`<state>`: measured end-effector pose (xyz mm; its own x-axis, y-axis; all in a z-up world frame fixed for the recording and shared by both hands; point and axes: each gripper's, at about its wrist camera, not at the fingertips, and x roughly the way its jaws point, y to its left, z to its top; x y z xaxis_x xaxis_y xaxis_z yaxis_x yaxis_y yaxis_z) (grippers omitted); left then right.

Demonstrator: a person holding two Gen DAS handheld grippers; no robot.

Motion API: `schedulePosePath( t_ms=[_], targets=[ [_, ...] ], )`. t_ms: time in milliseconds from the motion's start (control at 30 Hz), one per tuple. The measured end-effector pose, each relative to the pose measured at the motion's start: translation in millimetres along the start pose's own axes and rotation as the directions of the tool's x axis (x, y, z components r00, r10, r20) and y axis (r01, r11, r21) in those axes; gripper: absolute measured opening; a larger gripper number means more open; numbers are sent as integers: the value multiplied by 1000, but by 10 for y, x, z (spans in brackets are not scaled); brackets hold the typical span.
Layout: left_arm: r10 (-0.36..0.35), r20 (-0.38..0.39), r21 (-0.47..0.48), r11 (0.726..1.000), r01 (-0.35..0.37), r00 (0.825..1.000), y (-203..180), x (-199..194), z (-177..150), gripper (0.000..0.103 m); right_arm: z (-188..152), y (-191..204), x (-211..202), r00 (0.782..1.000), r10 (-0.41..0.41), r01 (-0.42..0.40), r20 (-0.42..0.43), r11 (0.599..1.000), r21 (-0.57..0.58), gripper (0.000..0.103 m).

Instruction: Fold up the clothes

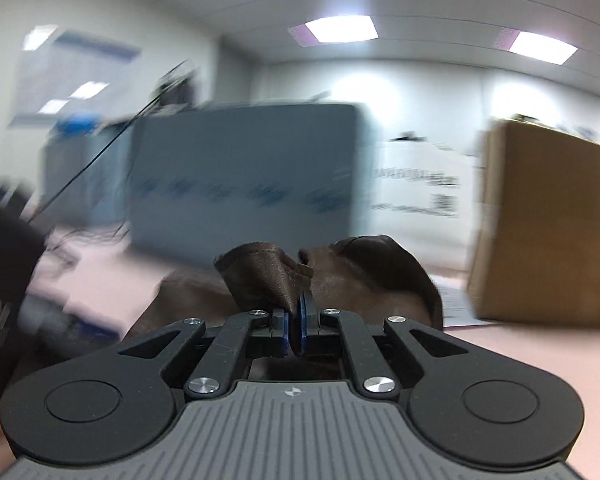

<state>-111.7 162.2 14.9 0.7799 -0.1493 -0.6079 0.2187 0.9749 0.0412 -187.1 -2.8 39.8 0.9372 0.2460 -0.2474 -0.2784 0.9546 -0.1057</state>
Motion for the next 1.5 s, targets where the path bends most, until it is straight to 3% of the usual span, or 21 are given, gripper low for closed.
schedulePosePath(
  t_ms=[167,300,433,467,500,533,567,600,633,667,733,800,967,1100,1500],
  targets=[
    [-8,-4,-12,1000,8,1000,35,-18,5,84,-106,253,122,986,125,-135,-112,987,-89,5],
    [-9,10,-46,999,9,1000,186,-130,13,84,-103,341,335,953,198,-222,-227,971,-84,7],
    [-69,134,-191,977,94,989,549,-393,-13,84,-102,383,387,937,235,-263,-260,962,-77,18],
    [-112,176,-207,967,148,978,609,-457,-6,84,-99,373,386,931,257,-282,-260,957,-66,20],
    [-141,194,-183,967,177,971,584,-482,24,84,-92,351,380,926,280,-302,-253,952,-51,29],
    [-169,211,-157,966,204,963,554,-505,54,84,-86,327,366,921,306,-324,-241,945,-36,48],
    [-197,208,-81,973,217,958,419,-503,123,84,-76,293,320,911,353,-364,-213,931,-13,57],
    [-186,187,-23,981,193,965,252,-472,194,84,-62,263,266,901,392,-398,-185,917,2,77],
    [-172,166,34,985,169,971,84,-439,266,84,-39,242,193,896,415,-419,-157,908,3,86],
    [-142,146,70,989,133,979,-53,-373,325,84,-14,219,108,894,430,-434,-125,901,-5,87],
    [-104,123,114,989,90,987,-240,-269,410,84,17,158,-19,912,401,-404,-89,914,-18,90],
    [-143,65,129,983,134,988,-423,-95,501,82,30,88,-73,929,360,-361,-82,933,-1,92],
    [-151,-63,171,972,160,986,-575,251,409,85,7,-208,37,925,356,-327,-131,924,199,89],
    [-184,-90,83,978,191,979,-449,321,408,85,31,-186,44,931,339,-311,-138,932,188,89],
    [-199,-40,70,977,202,979,-314,318,310,86,70,-192,48,938,314,-289,-148,942,167,89]
  ],
)
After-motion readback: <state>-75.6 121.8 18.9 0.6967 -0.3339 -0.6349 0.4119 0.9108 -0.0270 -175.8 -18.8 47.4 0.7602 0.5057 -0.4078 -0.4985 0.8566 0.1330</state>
